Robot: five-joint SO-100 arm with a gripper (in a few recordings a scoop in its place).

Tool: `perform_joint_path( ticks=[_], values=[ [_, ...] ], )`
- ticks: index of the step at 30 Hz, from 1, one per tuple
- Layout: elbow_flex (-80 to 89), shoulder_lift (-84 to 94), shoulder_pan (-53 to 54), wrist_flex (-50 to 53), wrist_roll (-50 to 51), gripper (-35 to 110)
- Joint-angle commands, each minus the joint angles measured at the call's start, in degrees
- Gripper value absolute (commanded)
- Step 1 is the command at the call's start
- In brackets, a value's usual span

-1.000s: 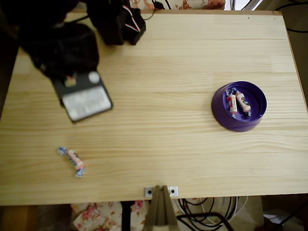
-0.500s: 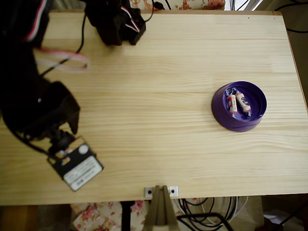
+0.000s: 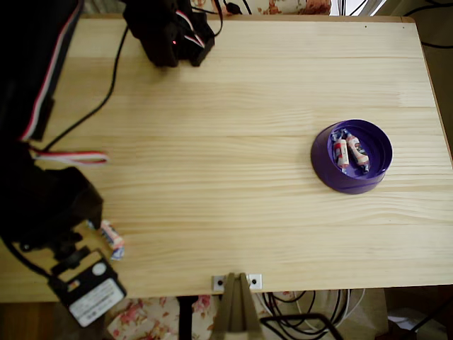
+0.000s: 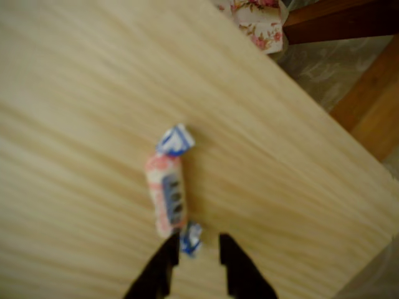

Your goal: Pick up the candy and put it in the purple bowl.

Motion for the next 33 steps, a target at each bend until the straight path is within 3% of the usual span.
perform_joint_path(
  ticks=[1,15,33],
  values=[
    [-5.54,1.85,0.09,0.70,0.35,11],
    [-2.02,3.52,-3.69,1.49,5.01,14],
    [5.36,0.79,-0.62,-6.06,3.78,16]
  ],
)
